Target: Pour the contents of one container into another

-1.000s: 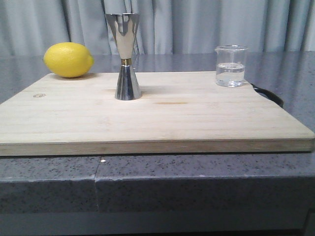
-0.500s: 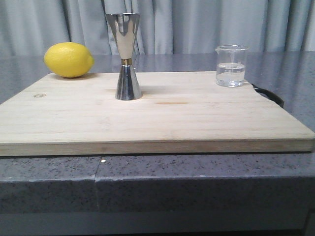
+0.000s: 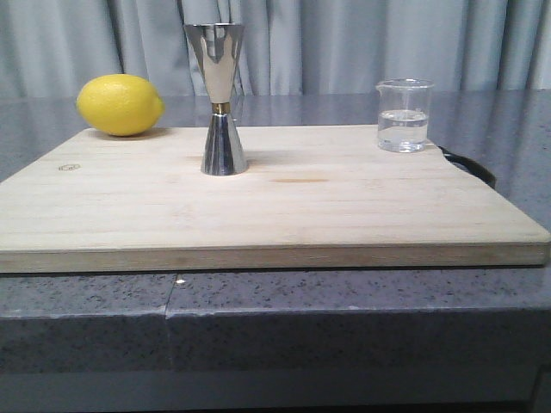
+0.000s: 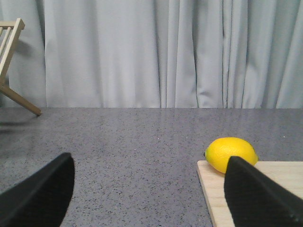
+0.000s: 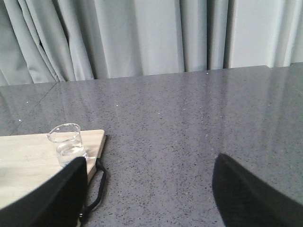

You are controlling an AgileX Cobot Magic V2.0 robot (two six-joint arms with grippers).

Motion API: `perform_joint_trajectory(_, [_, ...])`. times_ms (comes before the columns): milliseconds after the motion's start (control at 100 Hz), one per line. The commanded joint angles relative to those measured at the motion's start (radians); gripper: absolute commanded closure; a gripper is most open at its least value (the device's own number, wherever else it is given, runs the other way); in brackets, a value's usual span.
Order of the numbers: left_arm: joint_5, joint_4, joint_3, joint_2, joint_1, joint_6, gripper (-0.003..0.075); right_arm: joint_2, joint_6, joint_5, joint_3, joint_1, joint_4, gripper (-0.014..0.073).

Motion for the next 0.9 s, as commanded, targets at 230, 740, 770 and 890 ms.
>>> perform_joint_trajectory(230, [-0.079, -0.002, -0.037, 0.023, 0.002, -0.008, 0.0211, 0.020, -0.005, -0.078, -0.034, 0.003, 0.011, 0.0095])
perform_joint_trajectory(740, [0.311, -0.002, -0.283, 0.438, 0.002, -0.008, 0.0227, 0.301, -0.015, 0.200, -0.226, 0.003, 0.011, -0.0052])
perform_joint_trajectory(770, [0.316, -0.002, -0.289, 0.473, 0.002, -0.008, 0.0227, 0.317, -0.015, 0.202, -0.228, 0.003, 0.011, -0.0052])
perform_joint_trajectory(890, [0.320, -0.018, -0.306, 0.580, 0.002, -0.006, 0.0227, 0.365, -0.015, 0.194, -0.228, 0.003, 0.011, -0.0052])
